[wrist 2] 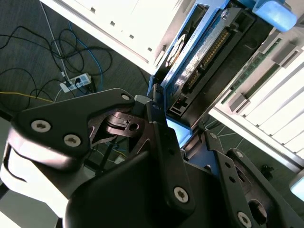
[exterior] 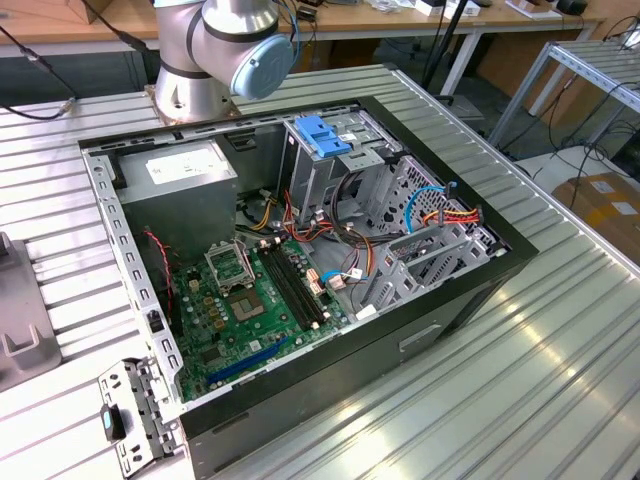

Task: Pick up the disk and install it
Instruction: 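Pick up the disk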

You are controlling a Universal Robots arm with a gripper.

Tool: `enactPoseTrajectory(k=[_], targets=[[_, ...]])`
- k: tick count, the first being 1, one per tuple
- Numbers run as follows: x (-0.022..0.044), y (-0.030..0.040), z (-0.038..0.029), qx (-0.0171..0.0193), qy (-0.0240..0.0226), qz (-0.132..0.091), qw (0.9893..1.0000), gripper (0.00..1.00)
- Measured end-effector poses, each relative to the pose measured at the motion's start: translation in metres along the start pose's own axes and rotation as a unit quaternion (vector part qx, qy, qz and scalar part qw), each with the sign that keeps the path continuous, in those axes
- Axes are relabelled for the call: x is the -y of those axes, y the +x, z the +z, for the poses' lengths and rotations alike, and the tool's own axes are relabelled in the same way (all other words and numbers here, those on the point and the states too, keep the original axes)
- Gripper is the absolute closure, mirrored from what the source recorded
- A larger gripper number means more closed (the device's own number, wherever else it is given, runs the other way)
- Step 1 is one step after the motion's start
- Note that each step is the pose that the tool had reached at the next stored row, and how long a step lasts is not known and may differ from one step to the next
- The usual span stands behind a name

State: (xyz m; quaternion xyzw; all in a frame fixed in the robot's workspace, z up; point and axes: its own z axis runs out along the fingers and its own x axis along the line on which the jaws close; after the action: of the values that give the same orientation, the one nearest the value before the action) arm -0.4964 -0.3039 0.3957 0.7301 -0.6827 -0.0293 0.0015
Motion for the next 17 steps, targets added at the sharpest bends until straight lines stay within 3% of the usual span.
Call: enactPoseTrajectory(k=[17], targets=[[-0.0003,-0.0003,-0.0071,0.0003,0.0000,0.000,1.0000,0.63]])
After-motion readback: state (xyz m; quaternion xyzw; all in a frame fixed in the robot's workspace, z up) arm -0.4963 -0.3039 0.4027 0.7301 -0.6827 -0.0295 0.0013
